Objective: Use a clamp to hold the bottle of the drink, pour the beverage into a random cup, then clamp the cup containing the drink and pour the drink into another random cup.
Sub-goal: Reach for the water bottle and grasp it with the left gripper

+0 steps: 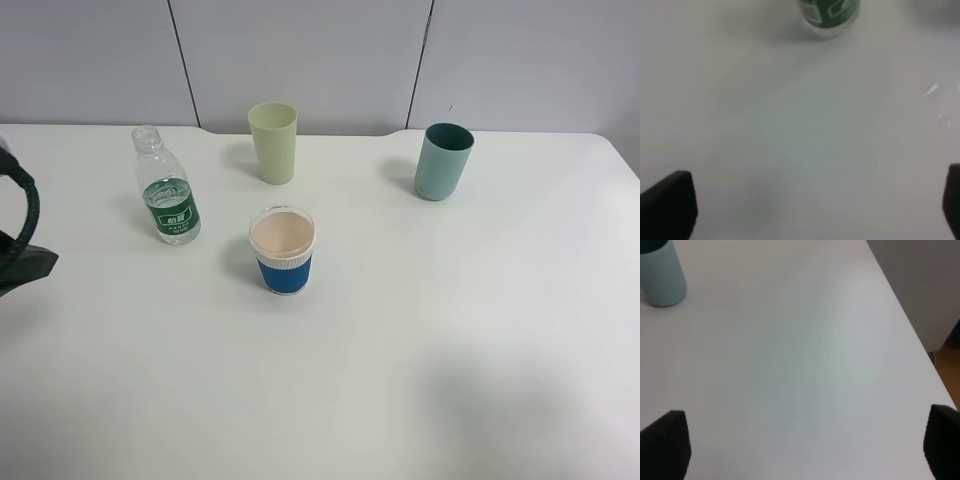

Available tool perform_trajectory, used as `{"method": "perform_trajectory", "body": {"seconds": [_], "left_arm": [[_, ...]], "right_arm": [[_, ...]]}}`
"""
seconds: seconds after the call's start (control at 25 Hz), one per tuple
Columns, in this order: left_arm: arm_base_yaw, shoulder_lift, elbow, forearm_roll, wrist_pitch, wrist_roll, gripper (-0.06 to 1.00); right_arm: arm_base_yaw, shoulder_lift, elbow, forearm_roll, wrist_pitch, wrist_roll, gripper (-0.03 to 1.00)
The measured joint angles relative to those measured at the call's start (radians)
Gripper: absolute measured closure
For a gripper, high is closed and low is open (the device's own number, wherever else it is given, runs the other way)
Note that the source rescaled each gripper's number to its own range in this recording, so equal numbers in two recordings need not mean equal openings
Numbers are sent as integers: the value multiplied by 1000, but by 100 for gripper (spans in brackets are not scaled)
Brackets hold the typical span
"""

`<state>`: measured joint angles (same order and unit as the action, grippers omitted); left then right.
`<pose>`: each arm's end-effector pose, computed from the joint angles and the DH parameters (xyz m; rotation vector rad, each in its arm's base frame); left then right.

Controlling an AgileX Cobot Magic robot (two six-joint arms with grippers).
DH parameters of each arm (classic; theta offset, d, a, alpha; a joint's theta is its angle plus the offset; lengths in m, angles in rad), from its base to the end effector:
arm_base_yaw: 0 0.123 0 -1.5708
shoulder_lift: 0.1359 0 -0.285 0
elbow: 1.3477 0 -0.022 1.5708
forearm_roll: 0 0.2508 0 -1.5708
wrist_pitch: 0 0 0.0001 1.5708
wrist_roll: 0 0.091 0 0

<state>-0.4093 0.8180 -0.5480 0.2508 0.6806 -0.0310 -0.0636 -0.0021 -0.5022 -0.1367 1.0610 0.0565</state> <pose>0.1388 -0.0447 0.2640 0.6133 2.3269 0.0770 -0.0065 -0.0104 0.2785 0.1289 2.0327 -0.1679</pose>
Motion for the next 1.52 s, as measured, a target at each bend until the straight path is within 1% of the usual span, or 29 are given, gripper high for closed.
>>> {"method": "perform_trajectory", "body": {"seconds": [0.28,0.4,0.56,0.68,0.88,1.0,1.12,1.24,1.4,1.52], "left_arm": [[0,117,38,-55,-120,1,-6],[0,166,64,-68,-190,1,-6],[0,222,108,-78,-317,1,-6],[0,258,147,-109,-450,1,-6],[0,326,228,-196,-729,1,-6],[0,373,280,-231,-911,1,-6],[0,431,323,-251,-1082,0,-6],[0,501,353,-251,-1243,0,-6],[0,613,361,-278,-1401,0,-6],[0,700,362,-282,-1548,1,-6]], "right_arm": [[0,0,0,0,0,0,17],[0,0,0,0,0,0,17],[0,0,0,0,0,0,17],[0,0,0,0,0,0,17],[0,0,0,0,0,0,17],[0,0,0,0,0,0,17],[0,0,0,0,0,0,17],[0,0,0,0,0,0,17],[0,0,0,0,0,0,17],[0,0,0,0,0,0,17]]}}
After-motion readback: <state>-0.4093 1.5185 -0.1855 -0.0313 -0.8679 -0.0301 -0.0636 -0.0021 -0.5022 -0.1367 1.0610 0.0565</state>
